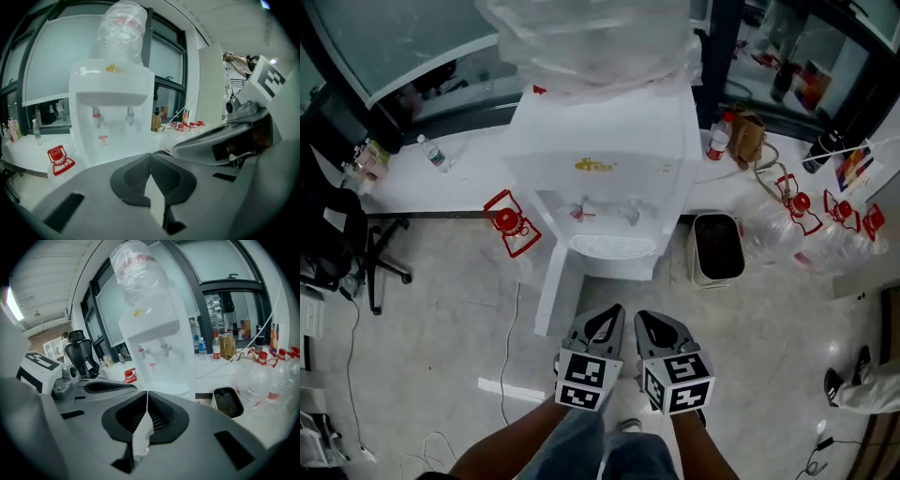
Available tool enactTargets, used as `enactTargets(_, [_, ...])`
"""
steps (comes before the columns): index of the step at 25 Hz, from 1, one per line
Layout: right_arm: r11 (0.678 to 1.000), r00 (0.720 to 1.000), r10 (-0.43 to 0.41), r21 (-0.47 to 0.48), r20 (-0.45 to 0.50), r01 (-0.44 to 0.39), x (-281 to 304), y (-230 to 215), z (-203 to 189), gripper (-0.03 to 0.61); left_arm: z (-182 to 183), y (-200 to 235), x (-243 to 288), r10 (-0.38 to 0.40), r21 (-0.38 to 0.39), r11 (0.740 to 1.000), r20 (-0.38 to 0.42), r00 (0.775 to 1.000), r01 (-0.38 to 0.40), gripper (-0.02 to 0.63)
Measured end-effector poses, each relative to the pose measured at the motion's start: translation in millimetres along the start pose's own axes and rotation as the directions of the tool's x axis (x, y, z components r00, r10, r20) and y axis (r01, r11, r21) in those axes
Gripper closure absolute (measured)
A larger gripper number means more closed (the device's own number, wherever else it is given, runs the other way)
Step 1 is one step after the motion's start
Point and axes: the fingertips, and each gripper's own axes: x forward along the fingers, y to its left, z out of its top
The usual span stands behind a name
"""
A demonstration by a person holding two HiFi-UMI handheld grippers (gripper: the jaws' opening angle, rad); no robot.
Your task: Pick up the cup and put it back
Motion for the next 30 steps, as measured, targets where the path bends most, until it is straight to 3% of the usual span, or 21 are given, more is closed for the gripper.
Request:
enactTargets(8, [1.0,0.998,-0.005,-0.026,0.059,0.007,-93.3,51.9,75.8,0.555,91.9,-32.2,-97.2,0.003,-0.016,1.0,0.056,0.998,-0.002,0.603])
enactTargets(15, [0.999,0.992,-0.02,-0.032,0.124,0.024,-165.5,89.1,124.6,0.557,146.6,-54.3,-160.8,0.019,-0.025,1.0,0.088,0.996,-0.017,0.603])
enactTargets(30, [0.989,0.988,-0.004,-0.144,0.151,0.026,-214.6,139.2,139.7,0.558,176.7,-77.9,-212.0,0.009,-0.047,0.999,0.11,0.994,-0.004,0.603])
